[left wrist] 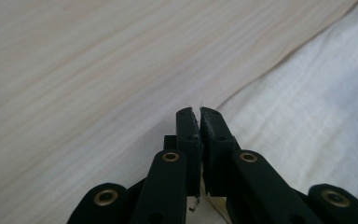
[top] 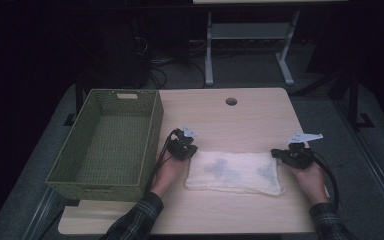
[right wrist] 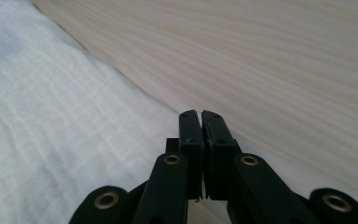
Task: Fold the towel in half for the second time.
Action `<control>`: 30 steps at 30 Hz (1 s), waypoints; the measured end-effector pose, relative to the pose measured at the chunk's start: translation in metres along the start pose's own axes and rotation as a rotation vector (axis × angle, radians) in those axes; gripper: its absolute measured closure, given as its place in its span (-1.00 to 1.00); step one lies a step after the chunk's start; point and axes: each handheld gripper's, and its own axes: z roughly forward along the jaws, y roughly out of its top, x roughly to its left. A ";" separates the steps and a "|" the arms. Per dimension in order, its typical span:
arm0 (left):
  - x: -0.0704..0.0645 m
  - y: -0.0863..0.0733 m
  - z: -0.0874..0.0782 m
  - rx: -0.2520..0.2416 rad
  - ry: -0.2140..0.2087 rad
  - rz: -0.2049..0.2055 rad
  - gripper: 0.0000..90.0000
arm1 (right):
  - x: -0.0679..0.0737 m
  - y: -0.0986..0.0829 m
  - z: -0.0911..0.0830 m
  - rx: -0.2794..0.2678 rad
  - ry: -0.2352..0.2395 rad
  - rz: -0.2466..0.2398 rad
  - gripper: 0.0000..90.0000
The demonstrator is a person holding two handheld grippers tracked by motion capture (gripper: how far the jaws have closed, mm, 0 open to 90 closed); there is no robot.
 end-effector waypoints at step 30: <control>-0.018 -0.007 -0.056 -0.149 0.036 0.064 0.92 | 0.018 0.003 -0.040 -0.107 0.022 -0.055 0.95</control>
